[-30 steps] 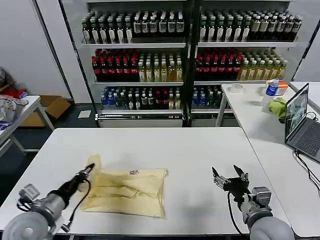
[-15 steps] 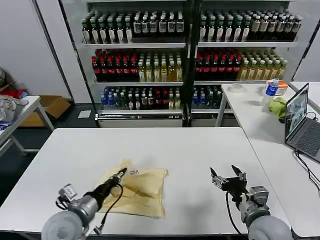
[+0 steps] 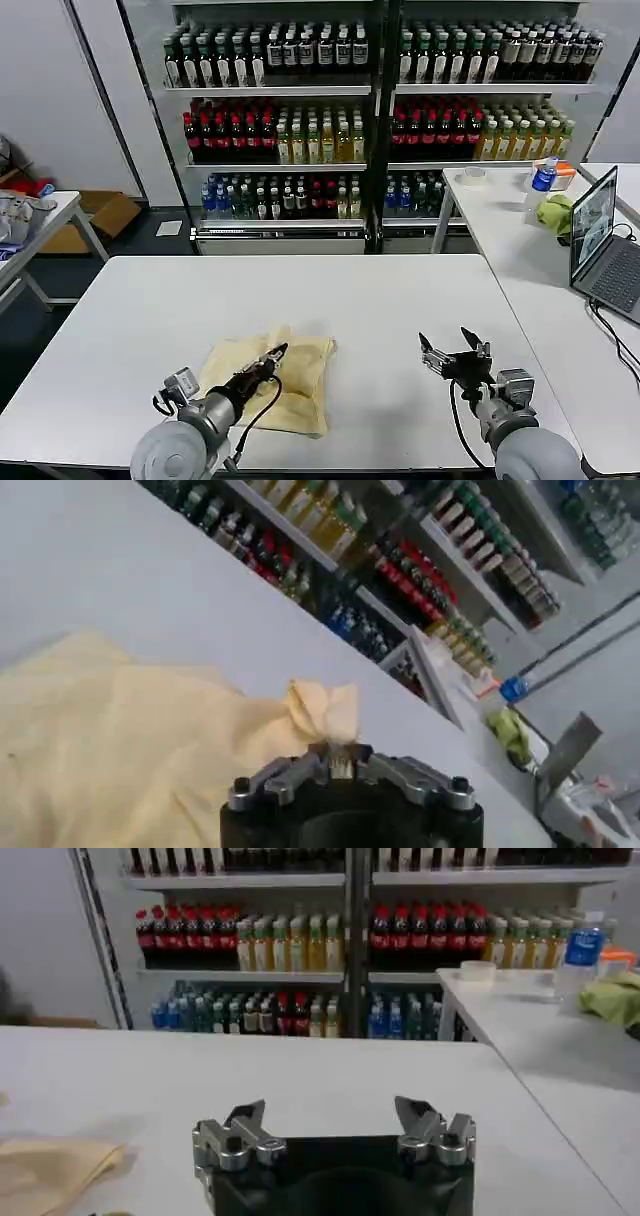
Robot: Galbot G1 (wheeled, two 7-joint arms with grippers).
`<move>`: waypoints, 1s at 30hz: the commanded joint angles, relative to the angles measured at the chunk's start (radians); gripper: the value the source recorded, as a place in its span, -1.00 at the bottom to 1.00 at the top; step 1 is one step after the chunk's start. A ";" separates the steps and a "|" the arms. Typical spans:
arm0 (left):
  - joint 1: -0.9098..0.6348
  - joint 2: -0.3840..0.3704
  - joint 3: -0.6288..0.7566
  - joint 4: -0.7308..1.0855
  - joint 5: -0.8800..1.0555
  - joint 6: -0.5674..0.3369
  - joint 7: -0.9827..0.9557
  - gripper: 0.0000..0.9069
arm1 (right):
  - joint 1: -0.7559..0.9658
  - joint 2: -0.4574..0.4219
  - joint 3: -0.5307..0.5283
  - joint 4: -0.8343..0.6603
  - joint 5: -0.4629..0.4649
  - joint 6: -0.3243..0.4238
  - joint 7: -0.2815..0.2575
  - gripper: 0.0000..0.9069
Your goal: Fold and organize the clothes.
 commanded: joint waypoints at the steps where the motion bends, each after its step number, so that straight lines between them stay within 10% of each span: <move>1: 0.000 -0.014 0.034 -0.016 0.063 -0.015 0.037 1.00 | 0.003 0.003 0.000 -0.002 -0.002 -0.001 0.001 1.00; 30: 0.163 0.098 -0.297 0.113 0.115 0.023 0.160 1.00 | 0.017 0.009 -0.001 -0.014 0.001 0.016 -0.009 1.00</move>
